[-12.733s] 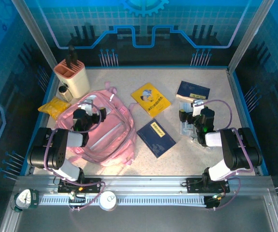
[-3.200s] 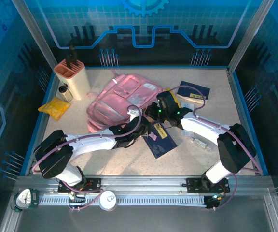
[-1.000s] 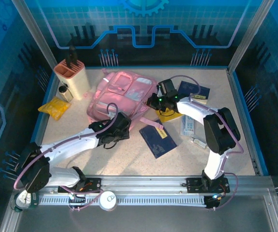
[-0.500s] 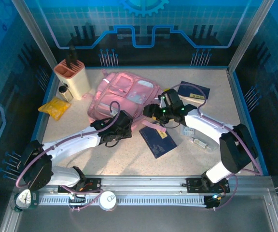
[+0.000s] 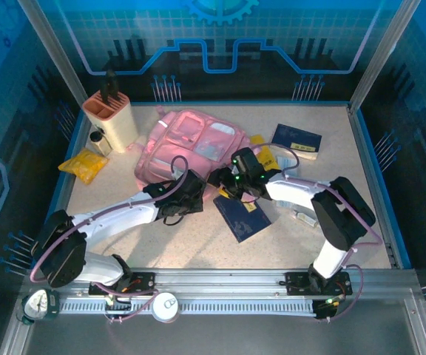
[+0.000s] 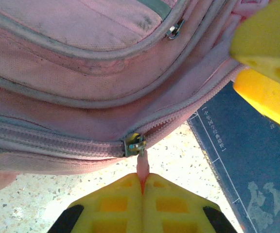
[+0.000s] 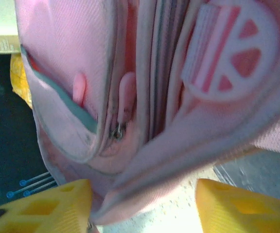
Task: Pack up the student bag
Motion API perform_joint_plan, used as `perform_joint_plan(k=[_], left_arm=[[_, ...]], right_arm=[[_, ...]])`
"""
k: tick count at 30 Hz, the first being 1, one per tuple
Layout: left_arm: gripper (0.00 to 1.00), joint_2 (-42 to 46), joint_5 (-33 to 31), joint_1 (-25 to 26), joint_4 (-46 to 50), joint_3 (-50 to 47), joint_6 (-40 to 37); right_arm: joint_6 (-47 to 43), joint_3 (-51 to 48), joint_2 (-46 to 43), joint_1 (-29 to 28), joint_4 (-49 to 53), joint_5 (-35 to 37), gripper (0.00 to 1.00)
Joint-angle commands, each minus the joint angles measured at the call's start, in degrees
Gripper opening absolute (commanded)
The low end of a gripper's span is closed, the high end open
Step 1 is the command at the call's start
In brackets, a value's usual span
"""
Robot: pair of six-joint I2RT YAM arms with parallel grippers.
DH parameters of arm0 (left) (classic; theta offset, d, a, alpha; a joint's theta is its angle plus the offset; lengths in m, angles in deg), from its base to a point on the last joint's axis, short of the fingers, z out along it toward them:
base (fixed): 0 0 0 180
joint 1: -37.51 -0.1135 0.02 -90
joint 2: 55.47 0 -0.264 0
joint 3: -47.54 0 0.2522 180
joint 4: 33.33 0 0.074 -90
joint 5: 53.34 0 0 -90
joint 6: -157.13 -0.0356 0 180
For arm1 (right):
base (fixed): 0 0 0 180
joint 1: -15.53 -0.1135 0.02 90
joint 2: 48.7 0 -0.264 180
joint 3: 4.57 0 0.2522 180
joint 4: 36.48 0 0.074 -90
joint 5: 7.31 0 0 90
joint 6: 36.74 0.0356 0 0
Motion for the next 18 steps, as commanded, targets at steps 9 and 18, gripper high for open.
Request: perform_joint_plan(k=[9,18], left_arm=[[0.00,0.4,-2.4,-0.1,4.9,2.6,-3.2],[0.00,1.2,-5.8,-0.4,15.9,2.3,-5.1]], right_arm=[[-1.6,2.2,3.7,1.2,-1.0,2.5,0.17],[-10.2,4.5,2.2,5.5,4.9,2.8,0.00]])
